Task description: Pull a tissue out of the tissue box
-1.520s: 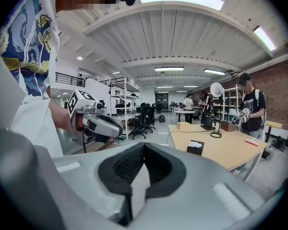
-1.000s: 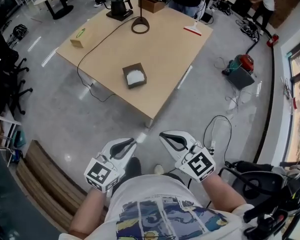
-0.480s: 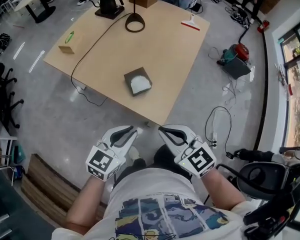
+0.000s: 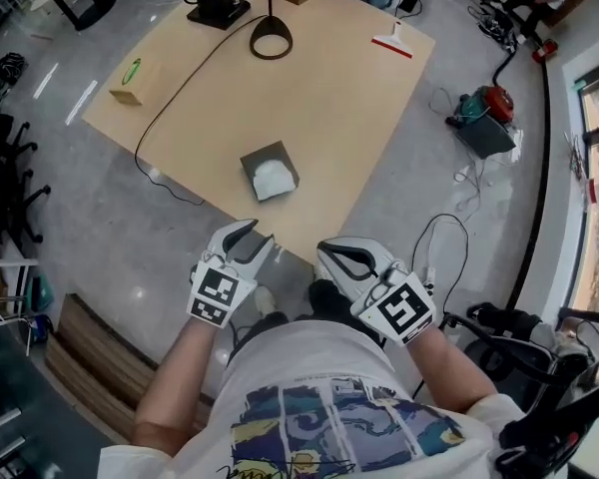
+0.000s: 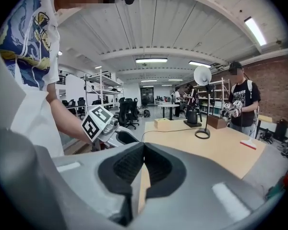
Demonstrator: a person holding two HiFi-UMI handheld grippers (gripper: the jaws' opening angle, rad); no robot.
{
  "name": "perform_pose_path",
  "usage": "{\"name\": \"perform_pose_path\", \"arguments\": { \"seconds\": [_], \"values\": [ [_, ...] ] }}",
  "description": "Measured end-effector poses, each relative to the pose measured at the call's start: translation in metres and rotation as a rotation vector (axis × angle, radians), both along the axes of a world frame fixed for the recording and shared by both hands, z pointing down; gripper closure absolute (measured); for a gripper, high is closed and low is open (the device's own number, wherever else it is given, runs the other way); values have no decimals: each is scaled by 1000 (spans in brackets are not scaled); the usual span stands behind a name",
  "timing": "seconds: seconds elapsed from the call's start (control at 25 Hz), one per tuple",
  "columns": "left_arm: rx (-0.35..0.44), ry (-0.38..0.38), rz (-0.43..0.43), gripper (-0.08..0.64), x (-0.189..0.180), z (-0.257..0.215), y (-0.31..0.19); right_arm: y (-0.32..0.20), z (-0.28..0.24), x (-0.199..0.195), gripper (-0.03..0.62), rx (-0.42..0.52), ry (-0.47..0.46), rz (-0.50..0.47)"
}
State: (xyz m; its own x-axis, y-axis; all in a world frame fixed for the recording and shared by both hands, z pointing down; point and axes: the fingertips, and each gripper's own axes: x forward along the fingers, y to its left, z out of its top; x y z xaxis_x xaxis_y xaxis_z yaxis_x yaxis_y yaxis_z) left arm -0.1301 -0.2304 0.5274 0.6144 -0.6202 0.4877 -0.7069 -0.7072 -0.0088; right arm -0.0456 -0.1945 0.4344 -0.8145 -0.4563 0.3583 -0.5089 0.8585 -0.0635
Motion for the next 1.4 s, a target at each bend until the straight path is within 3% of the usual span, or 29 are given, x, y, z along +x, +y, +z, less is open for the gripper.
{"name": "perform_pose_path", "arguments": {
  "seconds": [0.2,0.56,0.72,0.88,1.04,1.4],
  "values": [
    [-15,-167,-45,353,6,40,-43,-31,6,19,589,-2,3,-39],
    [-14,-439,-20,302,12,99,-85,-66,16,51,589,-41,13,-52],
    [10,-527,-24,299,13,113,-95,-76,24,64,589,-68,25,-53],
    [14,-558,-34,299,14,119,-103,-79,29,69,589,-81,35,-67],
    [16,-538,-59,311,16,115,-112,-86,32,73,589,-90,34,-76],
    [14,-497,-86,495,15,102,-117,-95,32,75,589,-89,35,-87]
  ]
}}
